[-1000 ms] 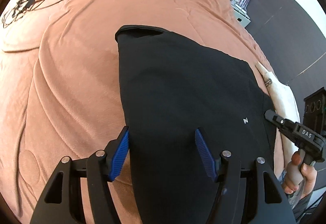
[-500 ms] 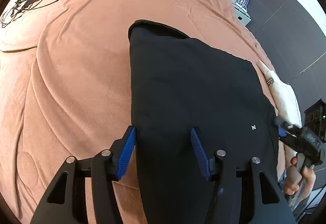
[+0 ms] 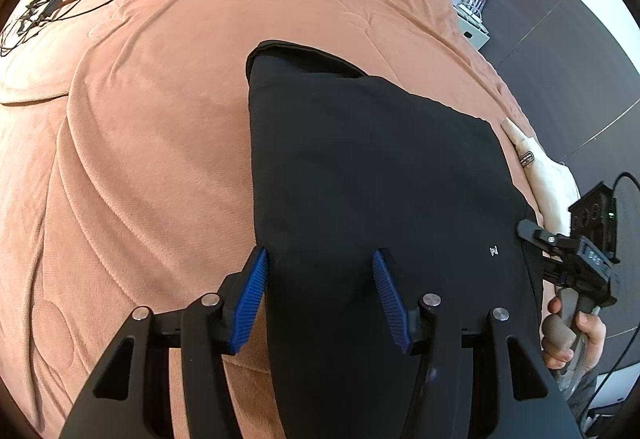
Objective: Fold large clothes
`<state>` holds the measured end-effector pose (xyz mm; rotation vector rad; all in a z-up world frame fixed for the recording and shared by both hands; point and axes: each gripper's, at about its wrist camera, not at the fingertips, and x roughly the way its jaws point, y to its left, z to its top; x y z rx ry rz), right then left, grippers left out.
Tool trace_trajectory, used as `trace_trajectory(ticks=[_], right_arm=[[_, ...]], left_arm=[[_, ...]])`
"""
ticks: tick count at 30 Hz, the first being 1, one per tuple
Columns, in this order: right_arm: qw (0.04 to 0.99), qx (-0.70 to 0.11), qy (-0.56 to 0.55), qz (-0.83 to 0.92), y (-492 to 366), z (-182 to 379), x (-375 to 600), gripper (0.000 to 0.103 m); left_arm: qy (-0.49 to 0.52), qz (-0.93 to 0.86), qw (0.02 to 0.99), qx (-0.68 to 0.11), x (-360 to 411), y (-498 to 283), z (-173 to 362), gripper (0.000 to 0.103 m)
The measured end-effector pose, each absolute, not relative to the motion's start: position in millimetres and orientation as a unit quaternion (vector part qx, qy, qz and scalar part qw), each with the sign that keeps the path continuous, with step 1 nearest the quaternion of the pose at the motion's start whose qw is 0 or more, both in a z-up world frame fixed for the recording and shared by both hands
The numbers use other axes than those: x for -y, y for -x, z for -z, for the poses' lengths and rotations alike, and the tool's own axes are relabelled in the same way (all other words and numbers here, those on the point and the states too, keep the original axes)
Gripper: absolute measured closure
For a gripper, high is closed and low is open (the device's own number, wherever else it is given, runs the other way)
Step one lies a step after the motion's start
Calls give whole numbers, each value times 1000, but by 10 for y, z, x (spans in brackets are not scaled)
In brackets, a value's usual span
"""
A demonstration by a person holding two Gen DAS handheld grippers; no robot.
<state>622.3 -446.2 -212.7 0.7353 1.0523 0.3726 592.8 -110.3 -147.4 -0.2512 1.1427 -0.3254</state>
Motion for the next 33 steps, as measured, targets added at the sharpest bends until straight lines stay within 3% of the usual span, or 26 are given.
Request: trace_trajectory(ticks=[4,6,10,12,13,14,17,20,33], right_arm=[[771,-494,-355,-188,-6250,2192,4434,28],[756,-500,-372,-200,-6243,2230,4430,48],[741,-511,-380,-214,-6269,2316,4378,62],[742,-502,-388,-217,-6257,2285,4361,81],[748,-495,-385,-219,-6238,2235,4344,85],[758,-487,-374,-220,-6209,2154,4318,88],[779,-468,-352,-223,-6124,1914,4232,90],[789,-451,-345,-232,-6016,1677,4182,91],[852,-353,-302,-240,-5368,399,4532,91]], left_arm=[[119,153,821,-536,1100,-5949,1487,48],[118,152,822,-537,1114,-5955,1509,48],[118,148,817,-545,1140,-5985,1573,48],[125,146,816,-546,1132,-5984,1562,49],[129,145,816,-545,1125,-5977,1540,50],[135,140,817,-542,1114,-5959,1503,59],[154,140,818,-536,1057,-5910,1411,77],[168,152,823,-521,1033,-5812,1260,85],[186,217,849,-444,1520,-5259,211,89]])
